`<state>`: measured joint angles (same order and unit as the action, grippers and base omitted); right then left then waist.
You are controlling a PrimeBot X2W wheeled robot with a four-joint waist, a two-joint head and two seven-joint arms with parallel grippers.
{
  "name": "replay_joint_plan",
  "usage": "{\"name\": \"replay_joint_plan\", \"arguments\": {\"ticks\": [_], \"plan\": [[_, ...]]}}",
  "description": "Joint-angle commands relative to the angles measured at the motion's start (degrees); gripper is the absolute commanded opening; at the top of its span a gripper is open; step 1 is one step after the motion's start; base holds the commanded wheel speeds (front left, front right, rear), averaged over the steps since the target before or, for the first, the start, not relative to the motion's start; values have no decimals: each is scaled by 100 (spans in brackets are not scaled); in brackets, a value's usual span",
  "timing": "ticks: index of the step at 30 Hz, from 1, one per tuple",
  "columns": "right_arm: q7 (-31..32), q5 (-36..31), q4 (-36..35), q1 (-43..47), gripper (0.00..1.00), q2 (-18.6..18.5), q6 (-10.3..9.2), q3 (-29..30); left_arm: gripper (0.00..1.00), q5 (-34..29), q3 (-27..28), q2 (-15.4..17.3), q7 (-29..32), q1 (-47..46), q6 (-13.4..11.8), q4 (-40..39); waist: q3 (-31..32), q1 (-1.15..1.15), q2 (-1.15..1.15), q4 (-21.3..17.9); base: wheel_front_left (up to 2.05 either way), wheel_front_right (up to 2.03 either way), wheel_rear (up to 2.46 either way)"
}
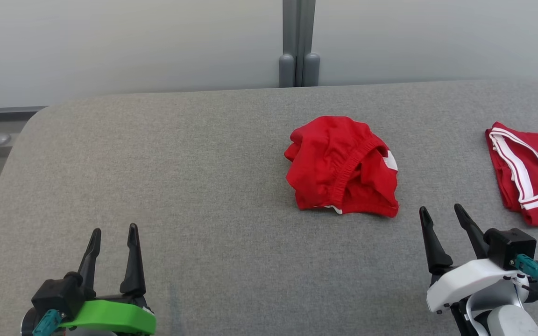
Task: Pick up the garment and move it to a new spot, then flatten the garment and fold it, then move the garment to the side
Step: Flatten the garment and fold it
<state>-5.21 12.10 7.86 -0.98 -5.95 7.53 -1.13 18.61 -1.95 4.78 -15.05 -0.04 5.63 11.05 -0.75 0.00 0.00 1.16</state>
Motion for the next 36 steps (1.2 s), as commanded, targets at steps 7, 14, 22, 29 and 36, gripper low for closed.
{"name": "replay_joint_plan", "arguments": {"ticks": [7, 14, 22, 29, 36], "plan": [[-47, -15, -21, -154, 100, -16, -9, -85, 100, 118, -139, -8, 43, -223, 98, 9, -118, 0, 0, -221, 0, 0, 0], [-81, 32, 33, -224, 100, 29, -9, -157, 100, 369, -927, 45, 641, -974, 179, -107, -301, 0, 0, -768, 0, 0, 0], [-170, 35, 116, -358, 100, 77, -9, -266, 100, 624, -2554, 69, 1461, -1988, 183, 430, -599, 0, 0, -1645, 0, 0, 0], [-257, 81, 235, -493, 100, 66, -10, -375, 100, 470, -2931, -52, 1674, -2632, 25, 1606, -795, 0, 0, -2383, 0, 0, 0], [-323, 92, 283, -487, 100, 81, -9, -359, 100, 122, -2916, -64, 1639, -3087, -818, 2616, -919, 0, 0, -2706, 0, 0, 0]]}}
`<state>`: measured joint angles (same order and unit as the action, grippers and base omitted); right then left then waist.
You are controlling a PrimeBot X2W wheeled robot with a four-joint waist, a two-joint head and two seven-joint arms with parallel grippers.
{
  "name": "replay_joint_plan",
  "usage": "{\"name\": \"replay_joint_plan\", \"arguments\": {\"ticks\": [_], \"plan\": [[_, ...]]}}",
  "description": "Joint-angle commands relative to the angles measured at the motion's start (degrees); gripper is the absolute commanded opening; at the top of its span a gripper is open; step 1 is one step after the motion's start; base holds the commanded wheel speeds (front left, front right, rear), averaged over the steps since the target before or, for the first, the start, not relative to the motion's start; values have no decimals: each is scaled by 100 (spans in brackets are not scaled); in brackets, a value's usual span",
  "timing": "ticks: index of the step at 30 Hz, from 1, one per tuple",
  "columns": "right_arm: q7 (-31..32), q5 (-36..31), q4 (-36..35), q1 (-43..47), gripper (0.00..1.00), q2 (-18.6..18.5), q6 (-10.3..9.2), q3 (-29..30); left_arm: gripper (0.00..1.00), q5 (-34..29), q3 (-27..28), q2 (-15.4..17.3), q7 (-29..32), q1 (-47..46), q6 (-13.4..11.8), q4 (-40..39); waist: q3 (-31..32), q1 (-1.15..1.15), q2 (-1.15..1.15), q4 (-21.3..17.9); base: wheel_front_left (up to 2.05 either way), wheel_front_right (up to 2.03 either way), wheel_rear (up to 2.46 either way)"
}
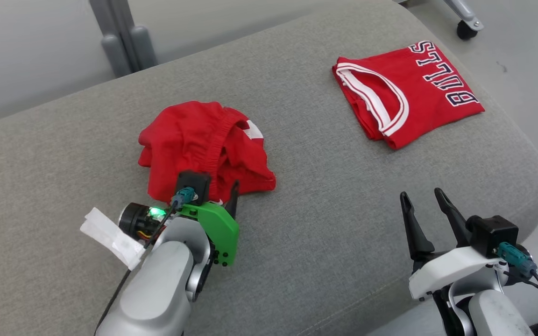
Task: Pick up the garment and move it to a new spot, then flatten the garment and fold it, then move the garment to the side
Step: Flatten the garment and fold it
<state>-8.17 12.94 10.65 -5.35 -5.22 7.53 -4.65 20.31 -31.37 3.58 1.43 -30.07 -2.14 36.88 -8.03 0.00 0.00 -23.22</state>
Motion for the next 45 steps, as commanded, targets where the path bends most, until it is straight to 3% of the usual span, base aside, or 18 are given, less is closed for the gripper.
{"name": "replay_joint_plan", "arguments": {"ticks": [1, 6, 9, 10, 11, 12, 20, 26, 33, 35, 38, 41, 45], "plan": [[-36, 10, 9, -59, 100, 11, -9, -21, 100, -126, 25, 82, 29, -123, -181, 190, -196, 0, 0, -296, 0, 0, 0], [-64, 16, 25, -84, 100, 23, -10, -27, 100, -301, 21, 212, 127, -286, -576, 634, -207, 0, 0, -331, 0, 0, 0], [-70, 20, 44, -76, 100, 28, -9, -8, 100, -208, 100, 261, 142, -277, -649, 775, -203, 0, 0, -289, 0, 0, 0], [-67, 23, 48, -74, 100, 30, -9, -5, 83, -194, 116, 279, 134, -286, -651, 800, -205, 0, 0, -271, 0, 0, 0], [-67, 23, 50, -68, 100, 31, -9, -2, 29, -198, 106, 309, 170, -298, -641, 855, -202, 0, 0, -238, 0, 0, 0], [-59, 22, 53, -67, 100, 32, -9, -6, 0, -162, 114, 319, 213, -292, -610, 896, -200, 0, 0, -220, 0, 0, 0], [-29, 23, 34, -94, 100, 42, -10, 3, 0, -60, 137, 348, -115, -584, -336, 784, -157, 0, 0, -34, 0, 0, 0], [-21, 9, 46, -56, 100, 52, -9, 25, 0, -140, -86, 142, -862, -1267, 144, 46, -81, 0, 0, 88, 0, 0, 0], [7, 3, 24, -62, 100, 45, -9, 17, 0, 324, -365, -47, -1322, -2118, 546, -1030, -30, 0, 0, 206, 0, 0, 0], [19, -9, 24, -61, 100, 51, -9, -3, 0, 650, -489, -54, -1419, -2291, 561, -1387, -18, 0, 0, 224, 0, 0, 0], [12, 13, 29, -60, 100, 54, -10, -18, 0, 1149, -566, -48, -1523, -2373, 384, -1696, -23, 0, 0, 281, 0, 0, 0], [-9, 41, 23, -63, 100, 57, -9, -21, 0, 1356, -602, -38, -1529, -2114, 201, -1455, -70, 0, 0, 392, 0, 0, 0], [-40, 51, 24, -90, 100, 62, -9, -15, 0, 1256, -707, 329, -1416, -1639, 101, -720, -164, 0, 0, 562, 0, 0, 0]]}}
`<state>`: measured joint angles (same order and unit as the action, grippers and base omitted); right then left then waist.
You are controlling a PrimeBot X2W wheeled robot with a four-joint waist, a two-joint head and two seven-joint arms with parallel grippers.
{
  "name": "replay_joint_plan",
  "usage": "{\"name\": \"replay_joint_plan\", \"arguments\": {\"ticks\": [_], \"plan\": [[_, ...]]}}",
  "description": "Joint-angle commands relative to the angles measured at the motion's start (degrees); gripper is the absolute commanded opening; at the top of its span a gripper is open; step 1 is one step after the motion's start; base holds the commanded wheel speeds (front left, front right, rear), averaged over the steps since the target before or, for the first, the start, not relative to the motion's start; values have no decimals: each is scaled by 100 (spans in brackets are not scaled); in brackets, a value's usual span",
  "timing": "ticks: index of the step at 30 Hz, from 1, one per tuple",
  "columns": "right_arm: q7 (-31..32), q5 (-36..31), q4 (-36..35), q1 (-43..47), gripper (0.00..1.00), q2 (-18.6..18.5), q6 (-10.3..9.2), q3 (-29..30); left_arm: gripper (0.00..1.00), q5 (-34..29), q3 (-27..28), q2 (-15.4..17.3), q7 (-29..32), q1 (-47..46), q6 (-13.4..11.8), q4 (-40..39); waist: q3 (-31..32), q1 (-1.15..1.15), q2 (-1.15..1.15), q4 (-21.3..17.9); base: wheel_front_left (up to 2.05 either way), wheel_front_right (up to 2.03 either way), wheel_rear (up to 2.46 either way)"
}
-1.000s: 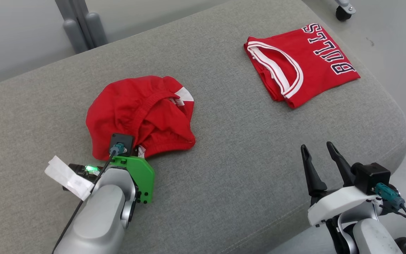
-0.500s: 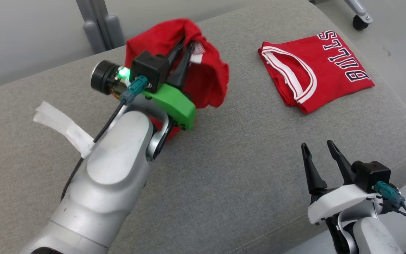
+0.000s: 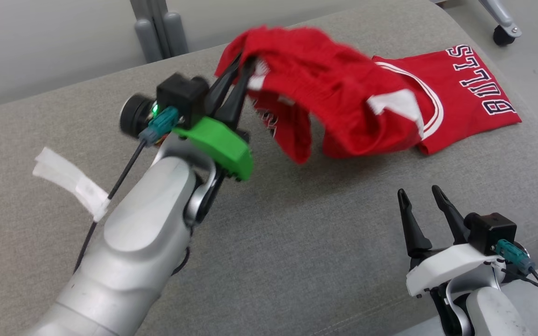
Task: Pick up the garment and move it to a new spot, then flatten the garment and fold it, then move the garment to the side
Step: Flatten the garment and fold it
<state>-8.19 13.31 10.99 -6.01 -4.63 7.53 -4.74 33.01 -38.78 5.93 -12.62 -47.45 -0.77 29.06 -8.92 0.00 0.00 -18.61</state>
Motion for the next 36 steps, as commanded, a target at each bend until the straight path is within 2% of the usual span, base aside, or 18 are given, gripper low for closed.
{"name": "replay_joint_plan", "arguments": {"ticks": [1, 5, 6, 7, 8, 13, 17, 20, 23, 26, 31, 36], "plan": [[-45, 14, -12, -40, 100, 4, -9, -2, 0, -16, -2, 168, 18, 216, -44, 247, -96, 0, 0, 135, 0, 0, 0], [-46, -3, -27, -119, 100, 8, -9, -13, 0, -227, -242, 461, 101, 560, -40, 1103, -209, 0, 0, 312, 0, 0, 0], [-45, -9, -34, -144, 100, 6, -9, -21, 8, -220, -255, 502, 111, 601, -60, 1323, -235, 0, 0, 358, 0, 0, 0], [-43, -9, -35, -162, 100, 4, -9, -28, 48, -228, -268, 523, 107, 625, -71, 1471, -251, 0, 0, 387, 0, 0, 0], [-43, -5, -33, -179, 100, -2, -9, -28, 100, -212, -255, 516, 86, 651, -85, 1632, -268, 0, 0, 429, 0, 0, 0], [-40, -27, -19, -219, 100, -3, -9, -34, 100, -16, -17, 418, -117, 559, -144, 1950, -285, 0, 0, 582, 0, 0, 0], [-23, -24, -3, -182, 100, -29, -10, -14, 100, 120, 229, 262, -220, 421, -172, 1703, -241, 0, 0, 668, 0, 0, 0], [-5, -18, 12, -146, 100, -47, -10, -18, 100, 318, 212, 19, -113, 470, 117, 1438, -182, 0, 0, 681, 0, 0, 0], [7, -9, -1, -107, 100, -74, -9, -35, 100, 598, 35, -132, 419, 589, 404, 1260, -124, 0, 0, 614, 0, 0, 0], [25, -13, -27, -69, 100, -77, -10, -28, 100, 952, -171, -242, 998, 736, 526, 1075, -107, 0, 0, 467, 0, 0, 0], [22, 7, -46, -52, 100, -59, -9, -64, 100, 1502, -495, -284, 1771, 997, 384, 931, -151, 0, 0, 94, 0, 0, 0], [-24, 35, -25, -52, 100, -29, -9, -77, 100, 1795, -675, -285, 2088, 1037, -23, 1028, -229, 0, 0, -270, 0, 0, 0]]}}
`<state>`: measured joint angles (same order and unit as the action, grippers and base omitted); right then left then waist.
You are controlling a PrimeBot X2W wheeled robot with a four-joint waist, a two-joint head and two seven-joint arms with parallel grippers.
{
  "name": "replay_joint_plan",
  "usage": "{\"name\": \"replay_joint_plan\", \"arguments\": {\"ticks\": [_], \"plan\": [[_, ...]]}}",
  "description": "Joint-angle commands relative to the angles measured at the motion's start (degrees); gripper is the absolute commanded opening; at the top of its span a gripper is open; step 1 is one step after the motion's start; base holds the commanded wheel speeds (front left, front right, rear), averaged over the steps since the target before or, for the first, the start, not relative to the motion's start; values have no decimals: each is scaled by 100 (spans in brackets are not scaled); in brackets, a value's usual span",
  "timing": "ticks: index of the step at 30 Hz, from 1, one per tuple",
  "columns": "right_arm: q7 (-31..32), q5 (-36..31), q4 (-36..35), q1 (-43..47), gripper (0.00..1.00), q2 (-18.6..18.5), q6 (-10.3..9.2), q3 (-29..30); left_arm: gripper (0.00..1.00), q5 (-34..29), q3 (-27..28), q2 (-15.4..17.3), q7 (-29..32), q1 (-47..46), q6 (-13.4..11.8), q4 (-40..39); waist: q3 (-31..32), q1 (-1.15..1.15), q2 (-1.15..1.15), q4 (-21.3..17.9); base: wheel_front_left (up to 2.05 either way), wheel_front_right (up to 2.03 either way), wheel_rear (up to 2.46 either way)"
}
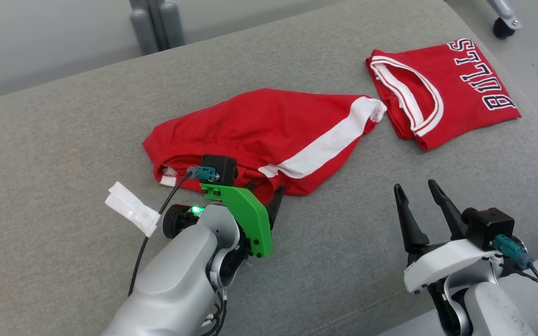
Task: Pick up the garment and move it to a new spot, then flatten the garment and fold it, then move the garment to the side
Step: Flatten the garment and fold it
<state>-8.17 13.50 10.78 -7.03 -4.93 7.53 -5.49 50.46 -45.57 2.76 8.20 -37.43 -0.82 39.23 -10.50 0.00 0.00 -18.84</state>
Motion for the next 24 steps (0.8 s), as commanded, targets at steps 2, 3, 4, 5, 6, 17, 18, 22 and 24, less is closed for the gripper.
{"name": "replay_joint_plan", "arguments": {"ticks": [2, 3, 4, 5, 6, 17, 18, 22, 24], "plan": [[-60, 21, 12, 61, 100, 12, -9, 8, 100, 140, 17, 31, 20, 11, -124, 65, -97, 0, 0, -360, 0, 0, 0], [-63, 27, 25, 71, 100, 18, -10, 10, 100, 137, 5, 32, 4, -26, -168, 103, -111, 0, 0, -410, 0, 0, 0], [-76, 34, 30, 78, 100, 22, -9, 18, 100, 150, -1, 31, -3, -52, -190, 126, -121, 0, 0, -439, 0, 0, 0], [-87, 37, 42, 80, 100, 27, -9, 25, 100, 214, 13, 33, -12, -66, -208, 145, -129, 0, 0, -468, 0, 0, 0], [-98, 39, 49, 81, 100, 33, -9, 31, 100, 209, 4, 32, -7, -87, -216, 164, -135, 0, 0, -483, 0, 0, 0], [-152, 26, 56, -1, 100, 77, -10, 96, 0, 210, -165, 31, -336, -321, 38, 519, -204, 0, 0, -335, 0, 0, 0], [-152, 20, 52, 7, 100, 71, -10, 124, 0, 198, -175, 30, -389, -333, 73, 539, -199, 0, 0, -276, 0, 0, 0], [-135, -13, 32, 46, 100, 25, -10, 191, 0, 99, -199, 230, -659, -168, 206, 458, -159, 0, 0, -12, 0, 0, 0], [-121, -21, 19, 74, 100, 13, -9, 217, 0, 121, -162, 391, -792, 34, 200, 285, -130, 0, 0, 150, 0, 0, 0]]}}
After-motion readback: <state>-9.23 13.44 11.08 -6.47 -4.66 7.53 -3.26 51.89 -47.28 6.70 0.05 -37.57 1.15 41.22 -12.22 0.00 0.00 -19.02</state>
